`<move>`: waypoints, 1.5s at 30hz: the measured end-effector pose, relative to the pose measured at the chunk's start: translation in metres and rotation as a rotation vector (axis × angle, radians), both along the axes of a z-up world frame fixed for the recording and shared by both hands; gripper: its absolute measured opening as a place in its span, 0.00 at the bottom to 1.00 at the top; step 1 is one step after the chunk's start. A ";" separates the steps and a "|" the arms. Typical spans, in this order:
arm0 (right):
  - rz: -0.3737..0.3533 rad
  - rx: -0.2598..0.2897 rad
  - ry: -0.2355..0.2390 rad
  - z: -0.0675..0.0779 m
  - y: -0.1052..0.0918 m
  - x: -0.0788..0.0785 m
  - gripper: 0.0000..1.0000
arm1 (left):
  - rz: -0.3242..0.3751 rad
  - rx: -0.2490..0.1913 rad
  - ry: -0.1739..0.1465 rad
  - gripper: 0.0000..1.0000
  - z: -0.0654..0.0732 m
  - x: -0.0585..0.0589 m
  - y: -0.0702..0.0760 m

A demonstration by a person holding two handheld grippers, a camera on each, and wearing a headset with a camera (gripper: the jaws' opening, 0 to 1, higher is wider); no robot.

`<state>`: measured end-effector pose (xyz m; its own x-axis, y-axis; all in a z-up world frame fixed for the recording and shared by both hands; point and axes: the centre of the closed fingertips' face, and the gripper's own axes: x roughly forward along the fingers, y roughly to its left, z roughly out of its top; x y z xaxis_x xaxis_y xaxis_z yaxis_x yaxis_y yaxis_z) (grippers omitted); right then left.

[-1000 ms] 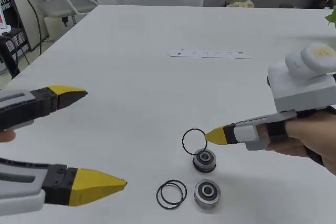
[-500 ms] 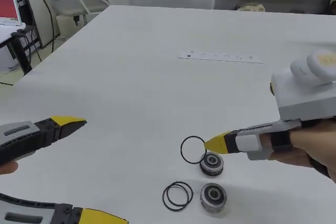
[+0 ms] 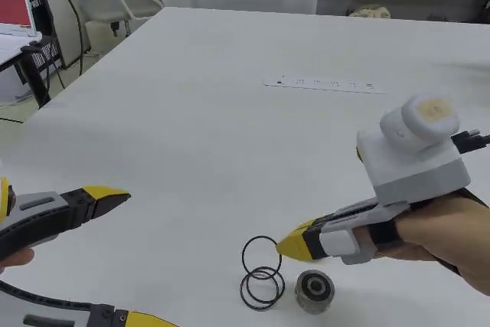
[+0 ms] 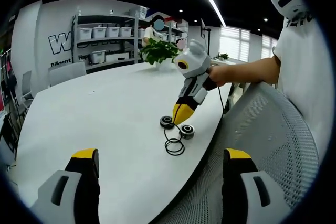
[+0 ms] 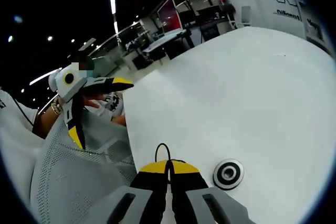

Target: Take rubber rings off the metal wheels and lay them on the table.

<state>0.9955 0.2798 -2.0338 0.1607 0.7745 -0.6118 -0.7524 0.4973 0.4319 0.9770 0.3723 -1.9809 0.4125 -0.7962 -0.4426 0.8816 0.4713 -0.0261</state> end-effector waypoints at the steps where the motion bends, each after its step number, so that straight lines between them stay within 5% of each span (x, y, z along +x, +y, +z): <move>1: 0.006 -0.005 0.002 -0.002 0.002 -0.001 0.00 | 0.001 -0.001 0.002 0.97 0.000 0.000 0.000; 8: 0.063 -0.081 -0.005 -0.019 0.006 -0.006 0.00 | 0.001 0.007 0.011 0.94 -0.002 -0.001 0.001; 22: 0.055 -0.184 -0.041 -0.039 0.001 0.000 0.00 | 0.012 0.018 0.021 0.92 -0.005 -0.001 0.004; 45: 0.053 -0.182 -0.078 -0.031 -0.002 0.006 0.03 | 0.017 0.024 0.030 0.91 -0.007 -0.001 0.005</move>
<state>1.0012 0.2780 -2.0643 0.1748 0.6607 -0.7300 -0.8074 0.5205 0.2777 0.9758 0.3778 -1.9883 0.4117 -0.7785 -0.4738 0.8726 0.4866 -0.0412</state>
